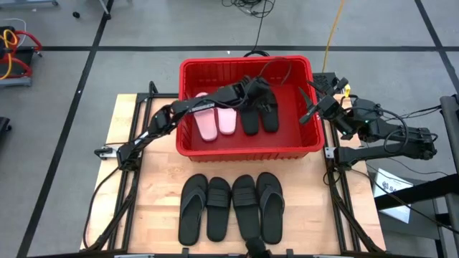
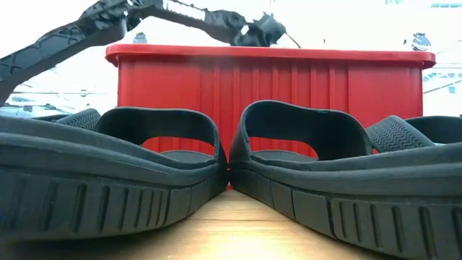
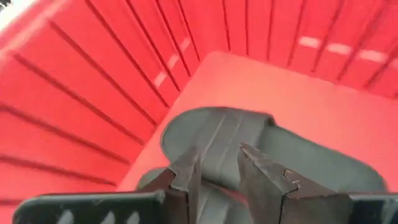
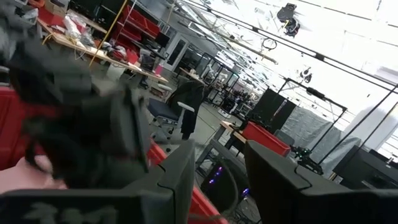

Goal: Pick and place slides into bin
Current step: Put the black slipper into the red bin

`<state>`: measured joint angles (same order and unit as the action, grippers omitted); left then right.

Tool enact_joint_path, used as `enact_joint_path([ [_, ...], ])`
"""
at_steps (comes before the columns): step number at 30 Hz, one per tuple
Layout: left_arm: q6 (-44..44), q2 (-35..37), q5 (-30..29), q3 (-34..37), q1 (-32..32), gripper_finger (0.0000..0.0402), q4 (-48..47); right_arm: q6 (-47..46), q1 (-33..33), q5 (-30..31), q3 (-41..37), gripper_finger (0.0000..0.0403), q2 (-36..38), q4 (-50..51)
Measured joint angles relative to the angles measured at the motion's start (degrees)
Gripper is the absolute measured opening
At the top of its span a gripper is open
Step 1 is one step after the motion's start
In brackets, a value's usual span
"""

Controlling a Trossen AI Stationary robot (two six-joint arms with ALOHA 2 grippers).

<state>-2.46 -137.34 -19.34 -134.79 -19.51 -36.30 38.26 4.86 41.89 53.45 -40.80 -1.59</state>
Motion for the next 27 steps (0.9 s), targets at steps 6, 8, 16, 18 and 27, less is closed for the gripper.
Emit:
enact_joint_path([
  [6, 0.1, 8.2, -1.3, 0.4, 2.1, 0.0104, -6.3, 0.0, -0.1, 0.0, 0.0, 0.0130, 0.1, 1.8],
  [8, 0.0, 10.5, -3.8, 0.4, 2.9, 0.0104, -9.8, 0.0, -0.1, 0.0, 0.0, 0.0130, 0.1, 1.9],
  [16, 5.9, 18.2, -10.3, 0.4, 7.5, 0.0104, -24.5, -3.3, -0.1, -0.2, 0.0, 0.0130, 0.4, 5.8],
  [18, 9.4, 20.1, -10.4, 0.4, 9.2, 0.0104, -29.7, -3.3, -0.1, -0.2, 0.0, 0.0130, 0.3, 6.8],
  [27, 30.0, 23.2, -13.1, 0.4, 21.5, 0.0104, -51.7, -3.9, -0.1, -5.9, 0.0, 0.0130, 0.5, 7.1],
])
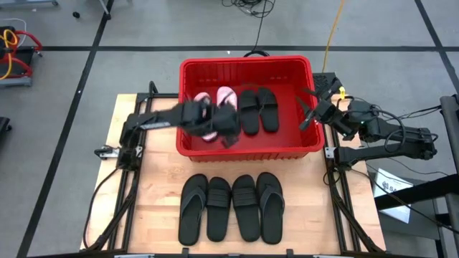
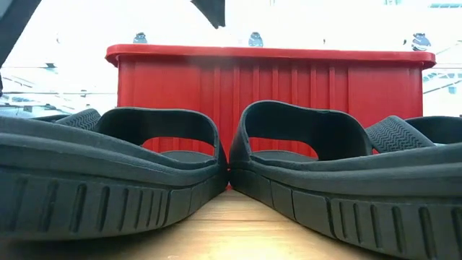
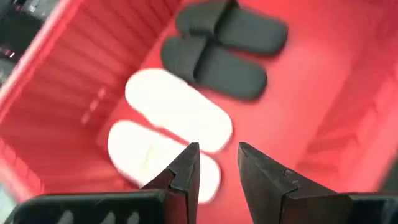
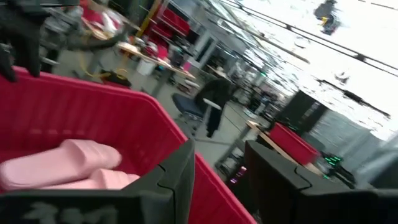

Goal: Pick and place slides into bin
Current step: Put the black slipper into the red bin

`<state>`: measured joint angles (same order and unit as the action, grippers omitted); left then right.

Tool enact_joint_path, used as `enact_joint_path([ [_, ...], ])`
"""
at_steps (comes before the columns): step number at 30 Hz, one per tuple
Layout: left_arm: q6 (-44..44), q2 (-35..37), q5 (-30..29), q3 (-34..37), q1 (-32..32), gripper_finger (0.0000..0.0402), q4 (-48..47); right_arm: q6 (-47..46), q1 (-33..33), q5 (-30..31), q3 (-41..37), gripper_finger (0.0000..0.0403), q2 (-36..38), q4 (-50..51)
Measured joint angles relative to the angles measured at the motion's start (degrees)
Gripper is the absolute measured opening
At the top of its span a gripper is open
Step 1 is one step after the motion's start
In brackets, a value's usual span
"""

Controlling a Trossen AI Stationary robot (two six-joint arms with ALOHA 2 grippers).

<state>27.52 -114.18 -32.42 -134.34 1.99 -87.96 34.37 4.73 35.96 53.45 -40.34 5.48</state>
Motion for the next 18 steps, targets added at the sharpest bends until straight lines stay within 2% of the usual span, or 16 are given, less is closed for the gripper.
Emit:
enact_joint_path([
  [2, 4.8, -0.1, -0.4, 0.1, 3.2, 0.0104, -2.4, -0.5, 0.0, -1.4, 0.0, 0.0130, 0.0, 0.0],
  [5, 7.0, 0.0, 1.6, 0.8, 8.1, 0.0104, -1.3, -0.7, 0.0, -3.4, 0.0, 0.0130, 0.0, 0.0],
  [10, 13.9, 0.0, 1.5, 1.6, 15.5, 0.0104, -2.2, -2.1, 0.0, -9.4, 0.0, 0.0130, 0.0, 0.3],
  [14, 18.8, -0.1, 1.2, 1.7, 21.3, 0.0104, -2.0, -7.2, 0.0, -18.3, 0.0, 0.0130, 0.0, 1.8],
  [18, 25.1, 0.0, 2.4, 3.8, 26.5, 0.0104, -2.1, -14.8, 0.0, -31.6, 0.0, 0.0130, 0.2, 5.4],
])
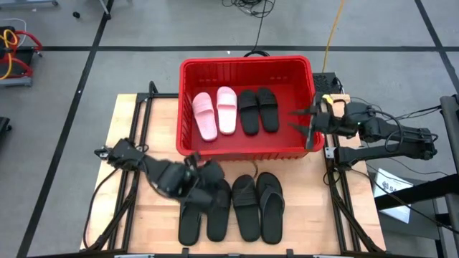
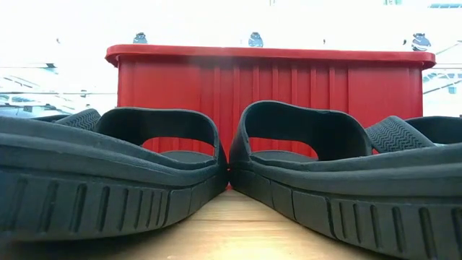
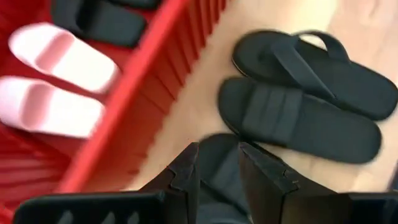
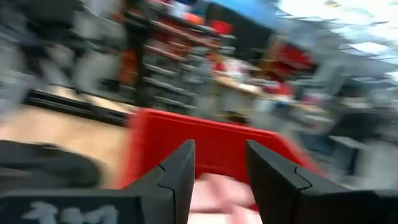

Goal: Pick and place slides into bin
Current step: Put the black slipper into the red bin

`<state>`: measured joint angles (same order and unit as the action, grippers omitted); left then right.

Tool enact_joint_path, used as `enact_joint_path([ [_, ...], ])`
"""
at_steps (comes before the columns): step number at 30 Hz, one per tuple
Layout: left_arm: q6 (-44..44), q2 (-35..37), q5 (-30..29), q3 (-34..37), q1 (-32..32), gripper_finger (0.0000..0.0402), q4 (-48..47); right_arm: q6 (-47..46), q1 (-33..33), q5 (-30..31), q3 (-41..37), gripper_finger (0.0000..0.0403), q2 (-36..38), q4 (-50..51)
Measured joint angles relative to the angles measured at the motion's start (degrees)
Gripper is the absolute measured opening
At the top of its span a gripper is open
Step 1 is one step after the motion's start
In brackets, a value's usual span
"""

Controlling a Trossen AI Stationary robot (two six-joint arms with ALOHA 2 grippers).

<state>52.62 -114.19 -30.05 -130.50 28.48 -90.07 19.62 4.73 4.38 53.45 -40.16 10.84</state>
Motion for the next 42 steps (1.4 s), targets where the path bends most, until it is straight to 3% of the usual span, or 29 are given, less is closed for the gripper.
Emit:
enact_joint_path([
  [5, 8.4, 0.0, 3.2, 4.7, 4.9, 0.0104, 0.1, -11.1, 0.0, -14.5, 0.0, 0.0130, 0.0, 4.6],
  [10, 15.7, -0.1, 10.6, 11.7, 9.0, 0.0104, 0.1, -15.5, 0.0, -22.3, 0.0, 0.0130, 0.0, 6.9],
  [16, 17.2, -0.1, 15.9, 21.3, 13.2, 0.0104, 0.8, -13.8, 0.0, -22.5, 0.0, 0.0130, 0.0, 8.2],
  [28, 15.1, -0.1, 12.5, 37.1, 14.8, 0.0104, 11.4, -9.3, 0.0, -22.5, 0.0, 0.0130, 0.0, 8.2],
  [42, 13.2, -0.1, 8.3, 43.1, 10.2, 0.0104, 13.6, -6.5, 0.0, -22.5, 0.0, 0.0130, 0.0, 8.3],
])
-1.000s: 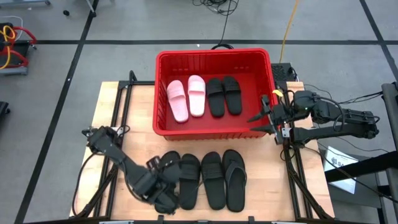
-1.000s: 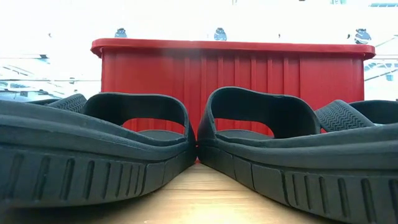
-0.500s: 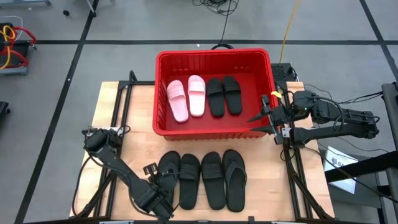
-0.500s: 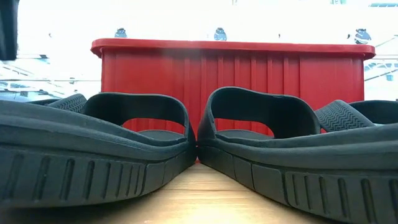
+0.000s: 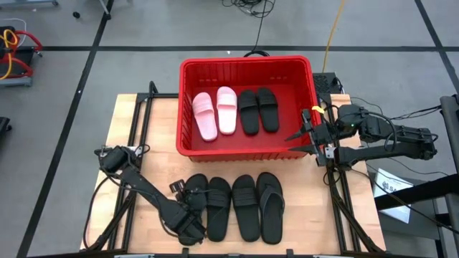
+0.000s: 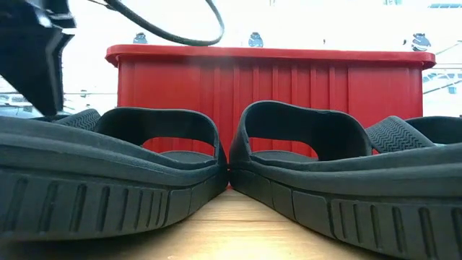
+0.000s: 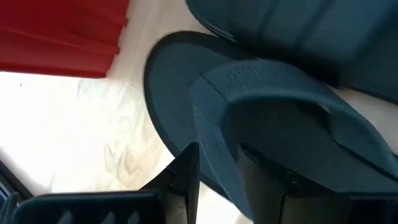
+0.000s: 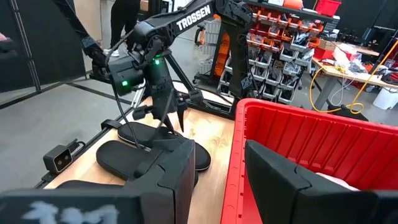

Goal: Pick and place slides into bin
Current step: Put the black slipper into the red bin

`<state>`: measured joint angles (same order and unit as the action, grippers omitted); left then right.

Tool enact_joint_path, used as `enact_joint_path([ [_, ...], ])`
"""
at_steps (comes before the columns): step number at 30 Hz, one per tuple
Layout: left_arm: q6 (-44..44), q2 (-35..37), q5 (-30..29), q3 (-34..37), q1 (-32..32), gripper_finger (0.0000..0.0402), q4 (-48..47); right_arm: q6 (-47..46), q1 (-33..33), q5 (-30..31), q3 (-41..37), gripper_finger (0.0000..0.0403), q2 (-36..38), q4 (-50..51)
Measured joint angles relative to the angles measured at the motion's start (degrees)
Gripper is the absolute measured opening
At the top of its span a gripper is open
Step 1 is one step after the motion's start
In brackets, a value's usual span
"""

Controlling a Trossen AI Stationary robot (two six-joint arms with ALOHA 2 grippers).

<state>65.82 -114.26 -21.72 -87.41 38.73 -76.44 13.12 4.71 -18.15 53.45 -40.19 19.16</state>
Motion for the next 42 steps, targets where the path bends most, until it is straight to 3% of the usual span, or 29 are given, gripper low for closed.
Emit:
enact_joint_path([
  [21, 1.8, 0.0, 3.6, 7.2, -2.8, 0.0102, 2.9, 0.3, 0.0, 0.0, 0.0, 0.0130, 0.0, 0.0],
  [24, 1.8, 0.0, 3.7, 7.2, -3.6, 0.0080, 2.9, 0.3, 0.0, 0.0, 0.0, 0.0130, 0.0, 0.0],
  [29, 0.7, 0.0, 4.6, 7.2, -5.2, 0.0010, 2.8, 0.3, 0.0, 0.0, 0.0, 0.0130, 0.0, 0.0],
  [42, -1.5, 0.0, 6.7, 1.8, -8.5, 0.0003, 1.8, 0.2, 0.1, 0.0, 0.0, 0.0130, 0.0, 0.0],
])
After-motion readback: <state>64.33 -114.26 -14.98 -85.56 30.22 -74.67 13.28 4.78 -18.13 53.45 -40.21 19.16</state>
